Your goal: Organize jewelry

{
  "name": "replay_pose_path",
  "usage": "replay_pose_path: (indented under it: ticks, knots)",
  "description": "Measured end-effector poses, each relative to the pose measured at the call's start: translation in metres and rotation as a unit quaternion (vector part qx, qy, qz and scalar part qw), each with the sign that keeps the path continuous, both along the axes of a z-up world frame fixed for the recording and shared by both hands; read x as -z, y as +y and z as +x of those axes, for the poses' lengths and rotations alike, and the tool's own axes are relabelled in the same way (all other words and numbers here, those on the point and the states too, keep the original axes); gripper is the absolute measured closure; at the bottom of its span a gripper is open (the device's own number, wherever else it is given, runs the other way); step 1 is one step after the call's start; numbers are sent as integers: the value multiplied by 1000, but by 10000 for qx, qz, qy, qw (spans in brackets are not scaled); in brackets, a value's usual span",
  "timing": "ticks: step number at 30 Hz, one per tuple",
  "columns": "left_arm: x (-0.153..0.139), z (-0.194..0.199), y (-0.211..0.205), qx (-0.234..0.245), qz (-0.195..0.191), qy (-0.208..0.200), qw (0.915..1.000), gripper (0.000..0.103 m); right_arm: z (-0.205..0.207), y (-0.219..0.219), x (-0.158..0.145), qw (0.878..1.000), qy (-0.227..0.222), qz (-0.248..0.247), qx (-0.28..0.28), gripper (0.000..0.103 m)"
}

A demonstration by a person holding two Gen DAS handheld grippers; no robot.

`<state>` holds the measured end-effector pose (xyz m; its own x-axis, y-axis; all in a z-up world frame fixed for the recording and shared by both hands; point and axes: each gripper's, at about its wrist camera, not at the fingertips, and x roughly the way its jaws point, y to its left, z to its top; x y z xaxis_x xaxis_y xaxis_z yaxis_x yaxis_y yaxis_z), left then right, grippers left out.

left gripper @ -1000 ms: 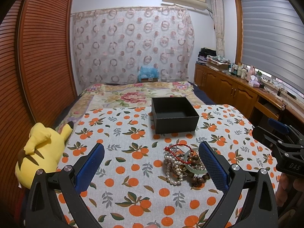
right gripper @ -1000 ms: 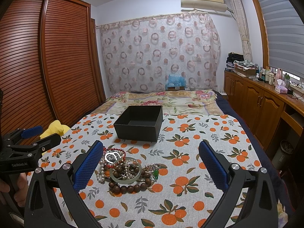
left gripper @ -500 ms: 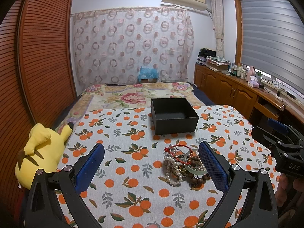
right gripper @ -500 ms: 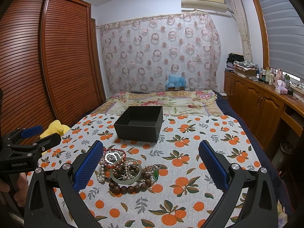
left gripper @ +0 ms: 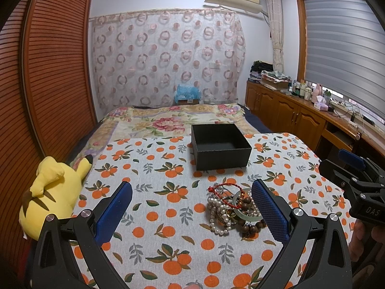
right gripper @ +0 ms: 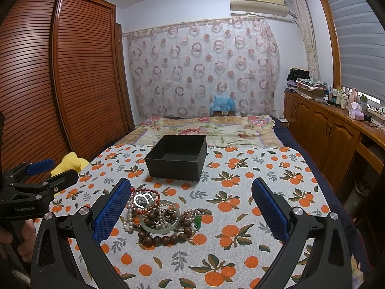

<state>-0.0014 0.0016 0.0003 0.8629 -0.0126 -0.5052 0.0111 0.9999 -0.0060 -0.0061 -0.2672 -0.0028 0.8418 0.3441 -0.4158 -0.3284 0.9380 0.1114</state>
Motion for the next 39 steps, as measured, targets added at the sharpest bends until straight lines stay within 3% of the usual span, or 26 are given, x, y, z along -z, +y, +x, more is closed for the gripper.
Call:
replay_pose_path:
  ticks: [8,18,30,39]
  knots:
    - [0,7,-7,-6,-7,101,9999,7,1,-2,3,10000,56,-7,-8,2]
    - [30,24,-1,16,-34,336,9994,7,14,1,25,9997,190,-77,-141,2]
    - [53,51,-5,484,-143,748,9959,7,30,9,55,9974,516,-216,-463,2]
    - [69,86,-18,1000,-357,1150,9877,35,38,14,71,9940,802,-279,-686,4]
